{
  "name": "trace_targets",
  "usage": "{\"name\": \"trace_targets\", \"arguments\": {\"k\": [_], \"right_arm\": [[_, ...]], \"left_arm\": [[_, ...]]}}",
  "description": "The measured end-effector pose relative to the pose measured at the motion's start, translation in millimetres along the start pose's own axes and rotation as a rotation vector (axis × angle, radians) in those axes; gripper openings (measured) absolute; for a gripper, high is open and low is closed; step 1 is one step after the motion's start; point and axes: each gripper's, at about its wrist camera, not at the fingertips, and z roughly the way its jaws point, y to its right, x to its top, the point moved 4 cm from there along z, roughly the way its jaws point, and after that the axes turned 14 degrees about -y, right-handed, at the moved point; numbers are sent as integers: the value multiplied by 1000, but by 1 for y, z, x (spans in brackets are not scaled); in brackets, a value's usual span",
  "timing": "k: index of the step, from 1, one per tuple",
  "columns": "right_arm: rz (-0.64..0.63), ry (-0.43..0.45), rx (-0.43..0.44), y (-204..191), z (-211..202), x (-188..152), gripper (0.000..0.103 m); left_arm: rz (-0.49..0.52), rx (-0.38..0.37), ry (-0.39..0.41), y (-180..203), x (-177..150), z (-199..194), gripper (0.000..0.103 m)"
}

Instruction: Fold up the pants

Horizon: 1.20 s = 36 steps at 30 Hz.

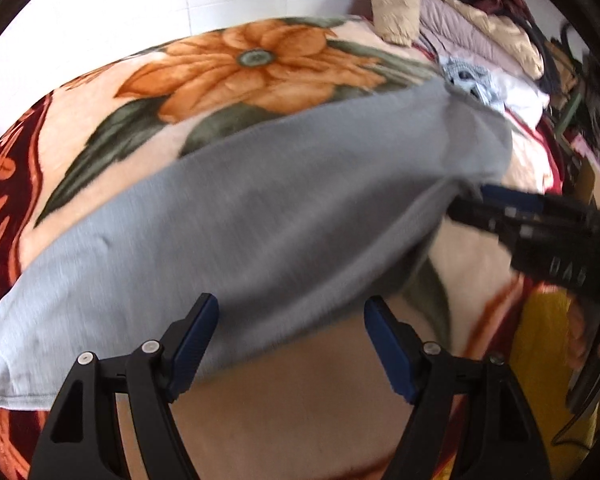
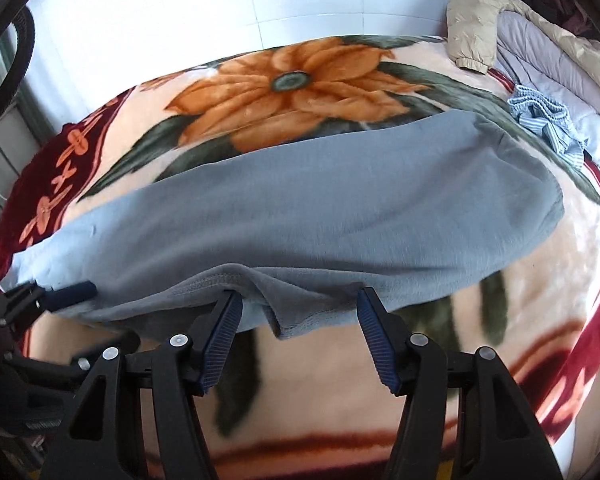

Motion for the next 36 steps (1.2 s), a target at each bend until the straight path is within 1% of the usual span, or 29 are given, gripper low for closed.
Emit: {"name": "trace_targets", "arguments": {"k": [3, 6, 11, 15, 17, 21, 23, 26, 33, 36], "right_arm": [[21, 9, 20, 1, -1, -4, 61], [47, -3, 34, 0, 1, -10, 61], [80, 5, 53, -5, 0, -17, 61], [111, 23, 15, -12, 4, -7, 61], [139, 24, -20, -13, 11, 0, 61], [130, 0, -140, -12, 22, 1, 61], [143, 15, -169, -3, 16, -4, 61], [158, 30, -171, 11, 4, -11, 61], [207, 10, -175, 24, -8, -38, 61], [222, 5, -171, 30, -5, -42, 61]], "left_arm": [[-24, 1, 16, -6, 14, 2, 79], [-57, -12, 24, -13, 26, 4, 79], [-116, -46, 42, -23, 35, 3, 79], [-141, -66, 55, -26, 34, 1, 78], [-147, -73, 64, -27, 35, -1, 78], [-158, -81, 67, -28, 35, -1, 79], [-157, -82, 64, -28, 34, 0, 78], [-153, -76, 58, -28, 31, 1, 79], [-143, -74, 39, -27, 15, 3, 79], [-159, -102, 27, -27, 3, 2, 79]]}}
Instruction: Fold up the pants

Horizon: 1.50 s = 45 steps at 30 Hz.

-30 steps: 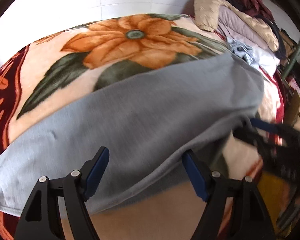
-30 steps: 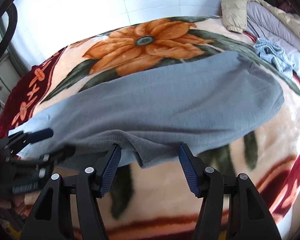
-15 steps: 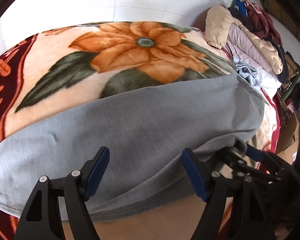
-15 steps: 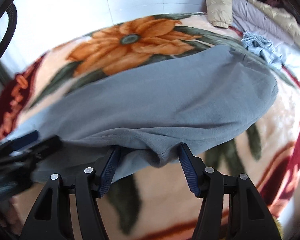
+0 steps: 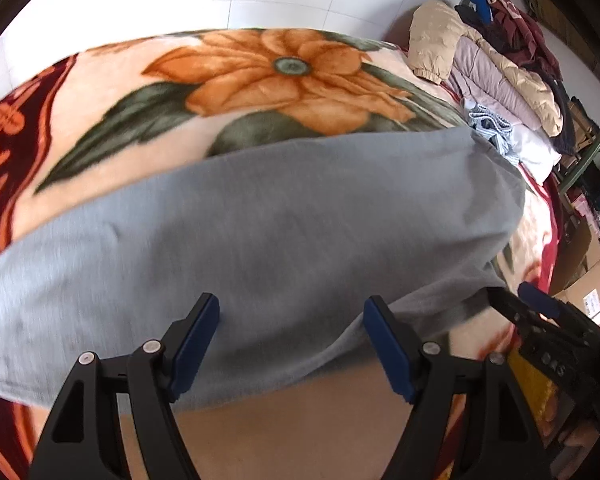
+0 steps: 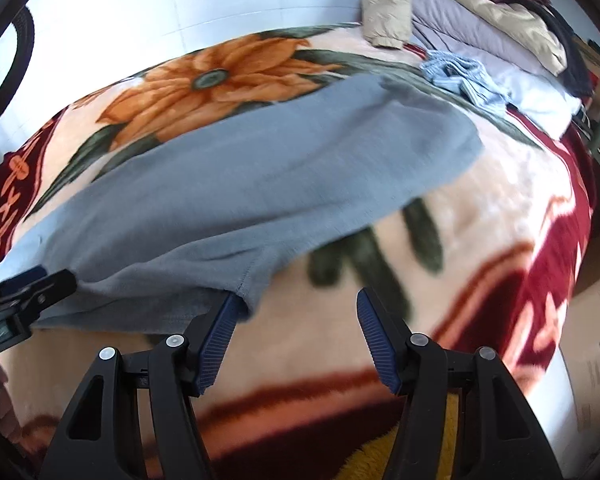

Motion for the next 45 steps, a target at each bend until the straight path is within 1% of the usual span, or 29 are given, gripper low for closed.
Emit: {"name": "trace_targets", "arguments": {"k": [5, 8, 10, 11, 13, 15, 16, 21, 23, 24, 26, 29, 30, 32, 33, 34, 36, 37, 38, 40, 41, 44, 45], "right_arm": [[-1, 10, 5, -7, 5, 8, 61], [-12, 8, 14, -15, 9, 10, 60], [10, 8, 2, -12, 9, 7, 50], [31, 3, 12, -7, 8, 5, 45], [96, -31, 44, 8, 10, 0, 45], [112, -60, 69, 14, 14, -5, 45], [108, -76, 71, 15, 16, -9, 45], [65, -88, 60, 7, 10, -18, 45], [61, -87, 68, 6, 3, -21, 45], [59, -76, 71, 5, -3, -22, 45], [39, -24, 67, 1, -18, -20, 45], [-41, 70, 51, -17, -35, -6, 45], [-62, 84, 55, -23, -36, -2, 45], [-92, 83, 101, -33, -30, 6, 45], [-107, 47, 134, -39, -18, 9, 45], [-118, 5, 146, -42, -7, 9, 45], [-133, -55, 142, -44, 12, 6, 45], [-155, -101, 126, -46, 24, 1, 45], [-182, -127, 117, -48, 31, -3, 46], [-255, -112, 89, -52, 31, -7, 47], [-275, -124, 85, -53, 29, -8, 47], [-279, -158, 105, -49, 26, -8, 47], [-269, -163, 121, -48, 23, -8, 47]], "left_arm": [[-21, -10, -19, -2, -16, -3, 78], [-26, -11, -8, -2, -17, -9, 78], [-38, -11, 8, -4, -15, -14, 78], [-40, -6, 11, -5, -14, -15, 78], [-43, 29, -3, -7, -12, -10, 78], [-47, 52, -32, -10, -14, 0, 78], [-49, 59, -40, -11, -16, 4, 78], [-13, 110, -29, -8, -23, 7, 78], [-21, 105, -28, -8, -24, 7, 78], [-30, 98, -26, -8, -24, 7, 78], [-38, 91, -23, -9, -25, 6, 78], [-36, 95, -25, -10, -26, 4, 78], [-38, 95, -25, -11, -27, 2, 78], [-57, 92, -24, -16, -29, -4, 78], [-80, 93, -19, -21, -30, -9, 78], [-116, 95, -12, -30, -32, -16, 78], [-175, 99, 2, -48, -36, -28, 78], [-203, 102, 9, -59, -39, -35, 78], [-228, 112, 14, -70, -42, -42, 78], [-284, 149, 22, -98, -47, -55, 78], [-313, 168, 21, -112, -50, -60, 78], [-440, 229, -7, -162, -61, -74, 78], [-487, 236, -10, -179, -66, -78, 78]]}}
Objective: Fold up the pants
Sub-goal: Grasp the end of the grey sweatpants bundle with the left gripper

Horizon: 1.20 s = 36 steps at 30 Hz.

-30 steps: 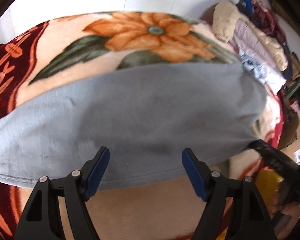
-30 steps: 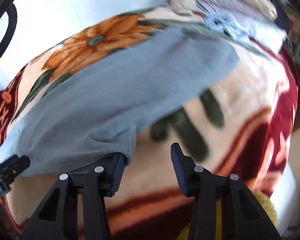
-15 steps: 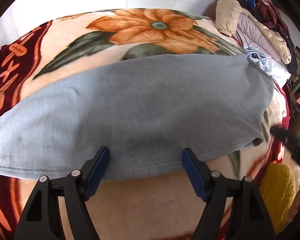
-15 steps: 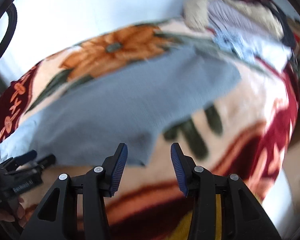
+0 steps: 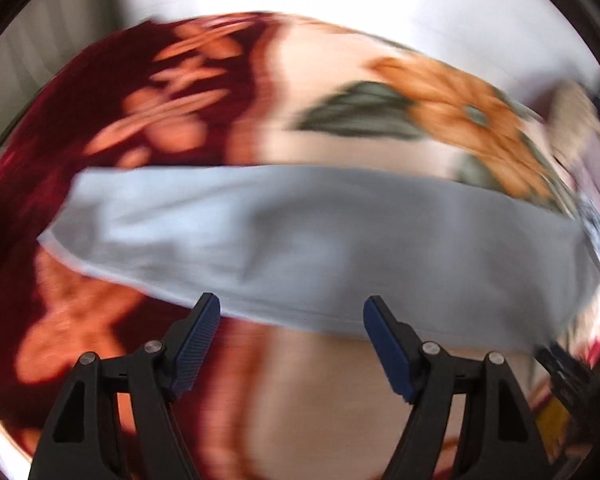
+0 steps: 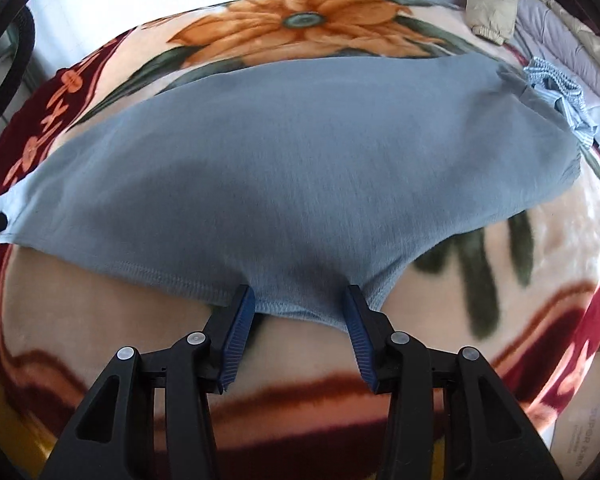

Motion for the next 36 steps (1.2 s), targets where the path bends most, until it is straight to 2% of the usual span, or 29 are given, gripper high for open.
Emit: {"name": "trace_targets", "arguments": {"k": [4, 9, 15, 22, 23, 25, 26, 27, 28, 30, 36], "right_arm": [[11, 25, 55, -4, -14, -5, 47], [0, 68, 83, -15, -30, -5, 47], [-42, 92, 75, -31, -39, -2, 47], [-74, 94, 64, -40, -40, -4, 47], [-76, 93, 64, -40, -39, -5, 47], [-78, 84, 63, -42, -35, -6, 47], [-81, 76, 64, -42, -34, -5, 47], [-86, 71, 64, -42, -33, -5, 47], [-87, 74, 62, -42, -34, -4, 47], [-84, 87, 64, -41, -37, -4, 47], [-78, 99, 75, -39, -40, -6, 47]], "left_arm": [[-155, 30, 10, -66, 10, -7, 78], [-273, 76, 25, -122, 16, -8, 78], [-375, 22, -9, -154, 19, 10, 78], [-375, 14, 19, -155, 27, 24, 77], [-372, 18, 30, -156, 27, 25, 75], [-372, 48, 53, -158, 26, 25, 56], [-370, 51, 57, -159, 28, 26, 52], [-371, 41, 65, -160, 28, 26, 41], [-373, 19, 71, -161, 30, 27, 23], [-392, -74, 68, -163, 30, 27, 11], [-393, -180, 151, -158, 27, -3, 10]]}}
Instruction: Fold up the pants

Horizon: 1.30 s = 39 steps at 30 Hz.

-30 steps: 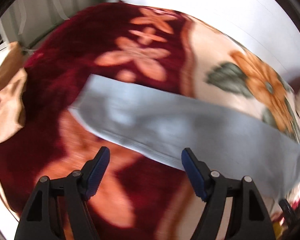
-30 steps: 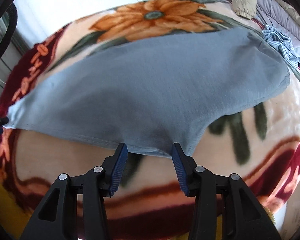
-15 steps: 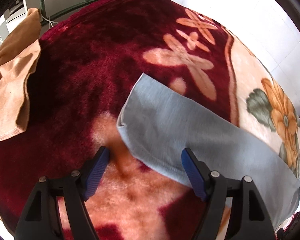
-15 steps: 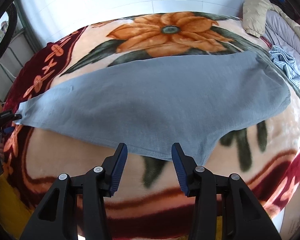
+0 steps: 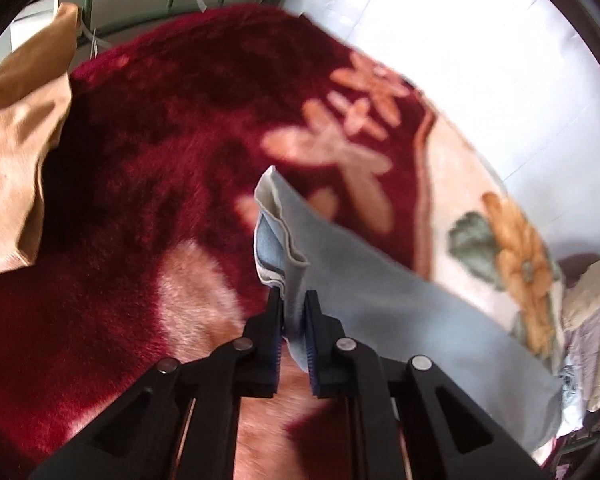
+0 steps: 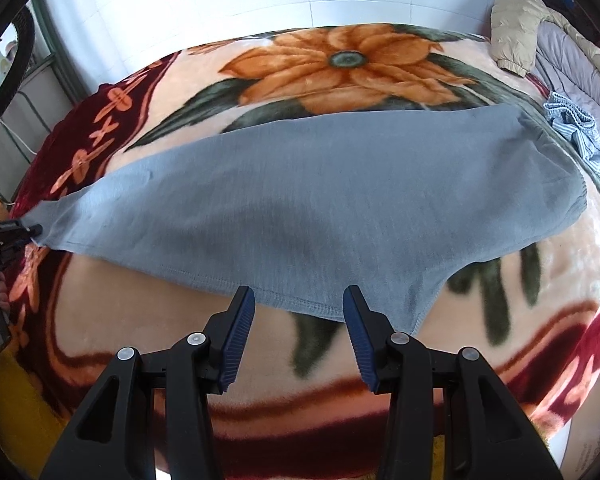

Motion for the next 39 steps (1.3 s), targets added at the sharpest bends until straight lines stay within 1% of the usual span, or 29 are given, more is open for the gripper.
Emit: {"name": "trace_targets", "arguments": {"k": [3, 8, 11, 14, 17, 19, 22, 28, 33, 39], "right_arm": [[3, 4, 9, 0, -1, 0, 47], [0, 26, 29, 1, -8, -3, 47], [-1, 42, 40, 4, -12, -5, 47], [4, 55, 50, 10, -17, -5, 47], [8, 67, 56, 17, -21, -3, 47], [8, 70, 56, 24, -22, -2, 47], [10, 70, 63, 31, -22, 1, 47], [9, 50, 71, 48, -15, 11, 47], [-3, 25, 66, 57, -6, 18, 47], [5, 2, 68, 62, 8, 24, 47]], "left_arm": [[49, -34, 35, 22, -2, -22, 10], [172, -86, 67, 81, -9, -52, 10], [244, -124, 66, 121, -18, -64, 10], [311, -164, 48, 160, -32, -70, 10], [377, -184, 16, 200, -48, -62, 10], [409, -198, -19, 224, -62, -51, 10], [437, -216, -73, 250, -82, -32, 10], [519, -207, -176, 303, -129, 16, 10], [545, -192, -235, 325, -156, 51, 10], [556, -165, -297, 329, -168, 81, 10]]}}
